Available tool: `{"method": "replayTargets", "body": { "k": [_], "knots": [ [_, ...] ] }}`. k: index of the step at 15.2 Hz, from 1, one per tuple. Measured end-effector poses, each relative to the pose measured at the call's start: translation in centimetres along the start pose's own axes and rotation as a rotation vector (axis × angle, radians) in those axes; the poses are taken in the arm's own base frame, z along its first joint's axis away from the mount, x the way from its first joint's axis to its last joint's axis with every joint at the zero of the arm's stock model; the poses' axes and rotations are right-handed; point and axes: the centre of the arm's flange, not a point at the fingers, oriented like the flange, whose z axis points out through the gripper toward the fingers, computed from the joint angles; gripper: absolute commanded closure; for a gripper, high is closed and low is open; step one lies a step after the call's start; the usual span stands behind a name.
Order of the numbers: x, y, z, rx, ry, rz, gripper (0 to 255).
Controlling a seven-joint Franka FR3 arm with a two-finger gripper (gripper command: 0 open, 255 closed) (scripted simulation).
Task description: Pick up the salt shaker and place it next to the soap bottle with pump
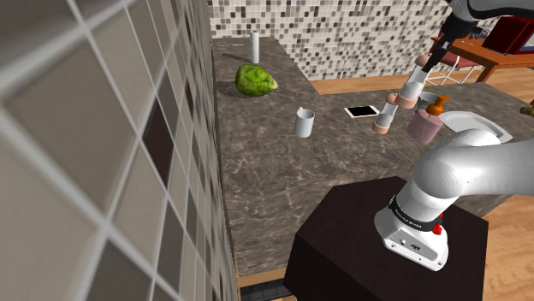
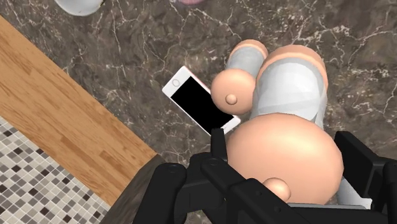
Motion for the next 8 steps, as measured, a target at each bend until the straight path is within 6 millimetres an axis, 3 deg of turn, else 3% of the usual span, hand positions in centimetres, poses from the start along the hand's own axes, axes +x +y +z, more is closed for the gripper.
{"method": "replayTargets", "body": {
  "k": [8],
  "knots": [
    [-0.6, -1.3, 4.0, 0.000, 0.000, 0.000, 255]
  ]
}}
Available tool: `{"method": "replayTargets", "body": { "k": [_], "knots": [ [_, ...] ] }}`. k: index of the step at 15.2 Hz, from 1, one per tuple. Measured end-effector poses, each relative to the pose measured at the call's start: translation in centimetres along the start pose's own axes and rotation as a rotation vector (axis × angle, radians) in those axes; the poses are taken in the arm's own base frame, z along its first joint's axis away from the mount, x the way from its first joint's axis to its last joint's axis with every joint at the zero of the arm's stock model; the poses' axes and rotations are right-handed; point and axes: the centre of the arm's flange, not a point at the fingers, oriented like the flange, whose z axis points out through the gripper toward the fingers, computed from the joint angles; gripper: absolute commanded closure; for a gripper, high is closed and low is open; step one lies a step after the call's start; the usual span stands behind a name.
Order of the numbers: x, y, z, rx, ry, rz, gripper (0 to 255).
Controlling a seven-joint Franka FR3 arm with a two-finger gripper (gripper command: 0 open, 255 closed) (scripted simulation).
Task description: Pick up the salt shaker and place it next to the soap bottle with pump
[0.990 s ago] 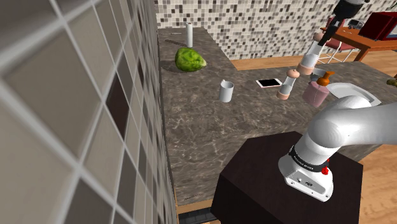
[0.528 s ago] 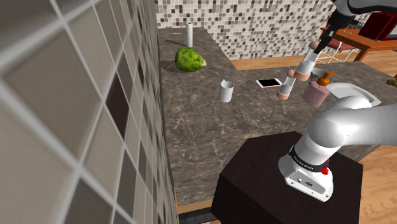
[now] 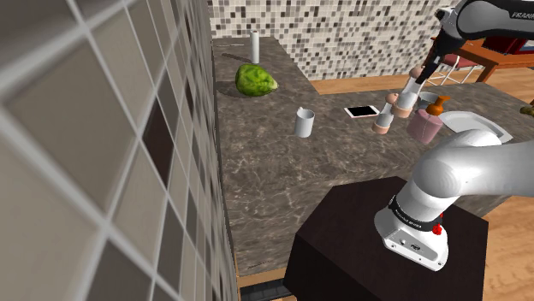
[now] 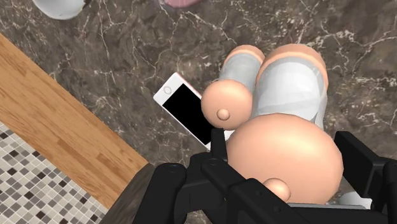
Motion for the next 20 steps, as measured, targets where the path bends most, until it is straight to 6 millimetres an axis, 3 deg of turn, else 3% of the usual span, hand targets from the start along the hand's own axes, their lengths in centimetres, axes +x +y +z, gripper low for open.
{"method": "replayTargets", "body": {
  "k": [20],
  "knots": [
    [-1.6, -2.8, 10.1, 0.000, 0.000, 0.000, 255]
  ]
}}
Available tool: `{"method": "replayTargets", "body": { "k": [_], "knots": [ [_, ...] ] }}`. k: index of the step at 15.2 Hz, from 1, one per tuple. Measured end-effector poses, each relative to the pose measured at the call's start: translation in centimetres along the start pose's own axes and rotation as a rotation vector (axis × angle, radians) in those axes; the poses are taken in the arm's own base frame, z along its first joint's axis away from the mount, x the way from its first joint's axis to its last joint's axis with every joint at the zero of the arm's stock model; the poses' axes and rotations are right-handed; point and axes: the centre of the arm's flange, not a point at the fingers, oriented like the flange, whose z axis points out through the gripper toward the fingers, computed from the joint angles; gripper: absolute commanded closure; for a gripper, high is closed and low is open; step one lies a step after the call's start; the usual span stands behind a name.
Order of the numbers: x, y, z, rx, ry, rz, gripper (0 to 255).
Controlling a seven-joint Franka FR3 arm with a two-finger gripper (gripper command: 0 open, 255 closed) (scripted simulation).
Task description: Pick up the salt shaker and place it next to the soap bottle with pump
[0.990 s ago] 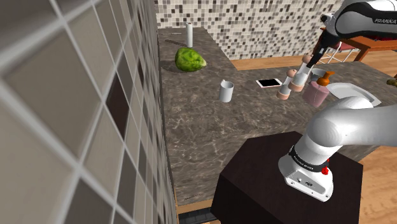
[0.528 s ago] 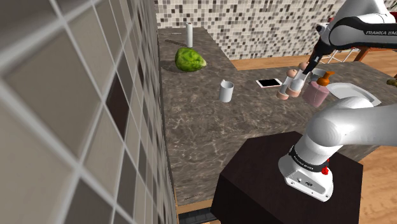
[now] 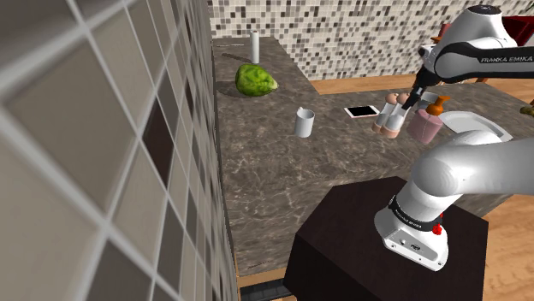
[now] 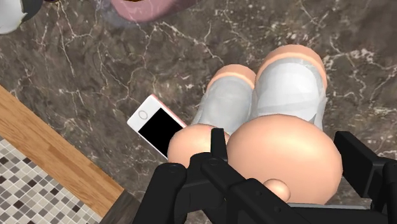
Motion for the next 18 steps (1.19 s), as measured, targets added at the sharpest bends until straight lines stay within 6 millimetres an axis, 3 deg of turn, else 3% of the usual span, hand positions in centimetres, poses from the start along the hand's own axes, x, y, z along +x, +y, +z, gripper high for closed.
{"method": "replayTargets", "body": {
  "k": [5, 12, 13, 18],
  "knots": [
    [-0.3, -0.6, 2.4, 0.000, 0.000, 0.000, 255],
    [-0.5, -0.8, 2.8, 0.000, 0.000, 0.000, 255],
    [-0.5, -0.8, 2.8, 0.000, 0.000, 0.000, 0],
    [-0.5, -0.8, 2.8, 0.000, 0.001, 0.000, 0]
  ]
}}
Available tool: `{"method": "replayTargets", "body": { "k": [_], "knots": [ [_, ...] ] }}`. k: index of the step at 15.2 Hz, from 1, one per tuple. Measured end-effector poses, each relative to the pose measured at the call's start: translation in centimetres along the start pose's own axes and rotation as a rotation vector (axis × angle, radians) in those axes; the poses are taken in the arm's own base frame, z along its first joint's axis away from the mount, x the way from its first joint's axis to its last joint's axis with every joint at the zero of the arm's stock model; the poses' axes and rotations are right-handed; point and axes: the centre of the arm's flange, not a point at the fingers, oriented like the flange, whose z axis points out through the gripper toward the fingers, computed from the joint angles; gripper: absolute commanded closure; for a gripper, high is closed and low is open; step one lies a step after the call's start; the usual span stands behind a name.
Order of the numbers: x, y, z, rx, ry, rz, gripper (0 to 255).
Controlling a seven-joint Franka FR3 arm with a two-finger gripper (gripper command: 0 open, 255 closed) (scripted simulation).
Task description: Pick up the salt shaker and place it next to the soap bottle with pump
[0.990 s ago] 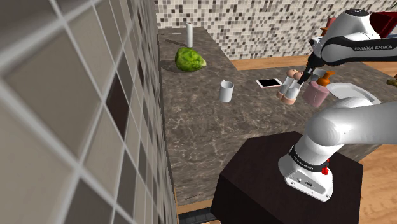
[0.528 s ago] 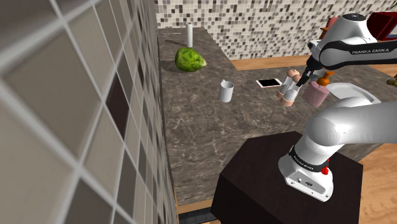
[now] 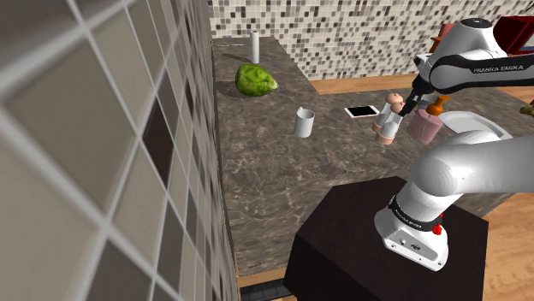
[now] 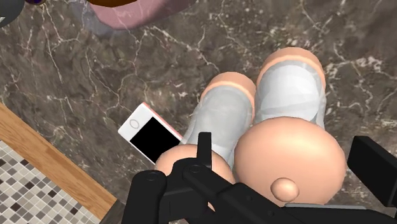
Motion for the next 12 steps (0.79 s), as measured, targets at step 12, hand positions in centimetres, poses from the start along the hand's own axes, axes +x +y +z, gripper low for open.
{"method": "replayTargets", "body": {
  "k": [12],
  "knots": [
    [0.0, 0.0, -5.0, 0.000, 0.000, 0.000, 0]
  ]
}}
